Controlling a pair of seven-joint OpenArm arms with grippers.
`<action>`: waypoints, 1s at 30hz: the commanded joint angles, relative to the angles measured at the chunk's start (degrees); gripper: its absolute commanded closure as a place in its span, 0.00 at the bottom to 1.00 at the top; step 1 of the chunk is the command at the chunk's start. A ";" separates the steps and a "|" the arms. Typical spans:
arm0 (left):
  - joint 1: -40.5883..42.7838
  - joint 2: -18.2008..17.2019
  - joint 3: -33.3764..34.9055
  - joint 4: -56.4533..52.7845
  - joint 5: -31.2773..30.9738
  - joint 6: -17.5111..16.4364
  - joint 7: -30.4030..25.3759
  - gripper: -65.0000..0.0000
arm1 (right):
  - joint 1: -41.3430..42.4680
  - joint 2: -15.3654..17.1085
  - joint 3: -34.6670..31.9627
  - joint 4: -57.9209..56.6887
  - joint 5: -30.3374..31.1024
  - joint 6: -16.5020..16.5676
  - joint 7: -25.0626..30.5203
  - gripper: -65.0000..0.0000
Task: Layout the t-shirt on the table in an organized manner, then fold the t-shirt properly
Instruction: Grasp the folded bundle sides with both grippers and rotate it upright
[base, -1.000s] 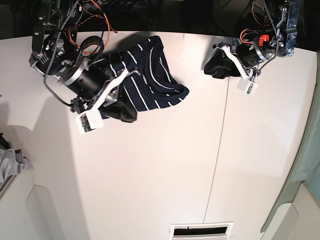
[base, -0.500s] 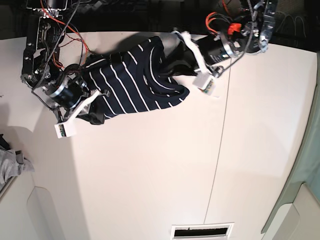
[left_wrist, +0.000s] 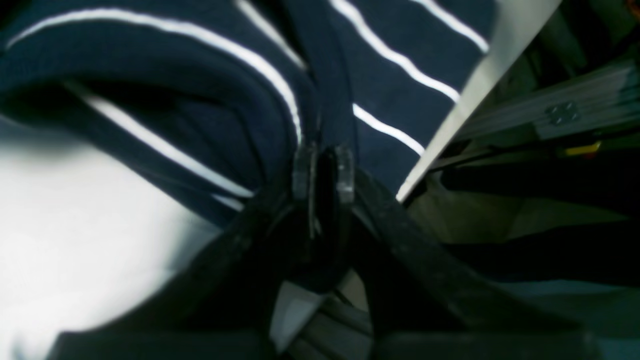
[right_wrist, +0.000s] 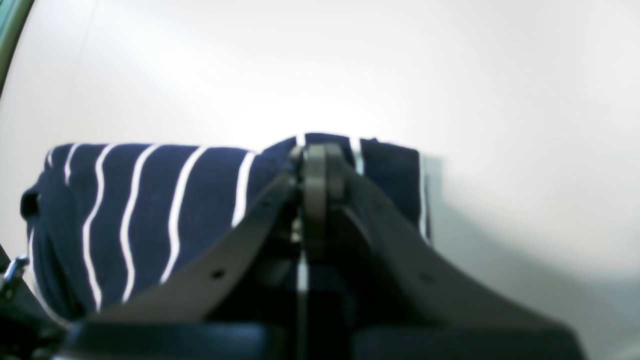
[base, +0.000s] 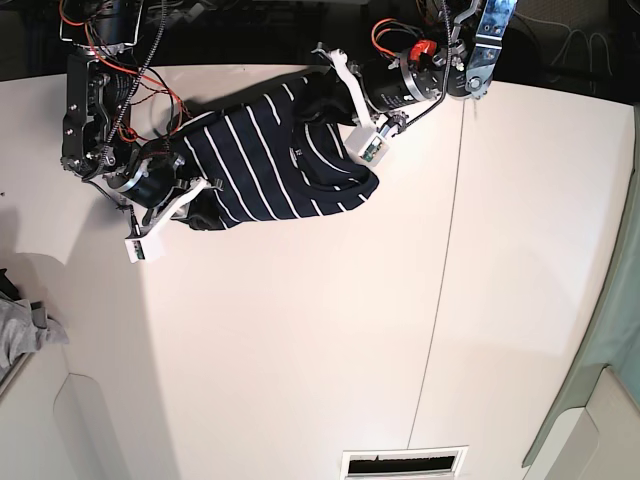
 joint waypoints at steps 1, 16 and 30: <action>-0.59 -0.15 -0.31 -0.57 -0.63 -0.52 -0.98 0.92 | 0.57 0.17 0.07 0.63 0.44 0.63 0.55 1.00; -9.81 -1.49 -7.28 -7.96 1.38 0.04 -0.98 0.92 | -0.55 0.20 0.07 0.63 0.09 1.60 0.50 1.00; -23.56 -3.74 -6.99 -21.70 6.40 6.01 -4.11 0.92 | -4.26 0.17 0.07 1.05 3.39 1.97 0.37 1.00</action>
